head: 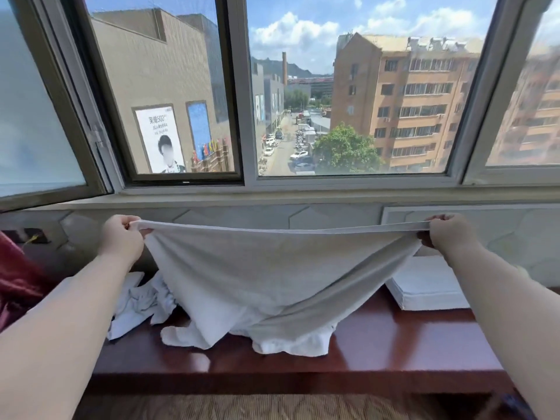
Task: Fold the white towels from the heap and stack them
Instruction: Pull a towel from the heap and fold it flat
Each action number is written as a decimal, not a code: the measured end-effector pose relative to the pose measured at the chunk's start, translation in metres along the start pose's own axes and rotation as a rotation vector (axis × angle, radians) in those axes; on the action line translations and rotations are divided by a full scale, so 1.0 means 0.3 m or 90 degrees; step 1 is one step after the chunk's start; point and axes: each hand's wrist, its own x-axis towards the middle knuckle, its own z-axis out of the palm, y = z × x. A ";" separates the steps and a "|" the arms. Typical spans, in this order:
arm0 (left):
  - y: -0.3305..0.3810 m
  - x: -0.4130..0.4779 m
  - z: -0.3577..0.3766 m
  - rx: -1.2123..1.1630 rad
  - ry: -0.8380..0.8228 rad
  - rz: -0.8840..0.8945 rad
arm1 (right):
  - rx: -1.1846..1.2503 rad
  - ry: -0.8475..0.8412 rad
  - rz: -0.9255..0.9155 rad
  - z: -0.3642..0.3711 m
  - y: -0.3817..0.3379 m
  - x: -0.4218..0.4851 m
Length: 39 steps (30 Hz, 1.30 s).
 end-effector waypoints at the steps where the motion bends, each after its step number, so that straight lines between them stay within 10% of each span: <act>1: 0.075 -0.099 -0.033 -0.011 0.000 0.003 | -0.001 0.000 -0.009 -0.039 0.004 -0.025; 19: 0.318 -0.961 -0.433 0.047 0.115 0.047 | -0.167 0.092 -0.215 -0.734 0.080 -0.587; 39: 0.286 -1.595 -0.582 0.173 0.023 0.037 | -0.052 0.017 -0.044 -1.271 0.373 -0.761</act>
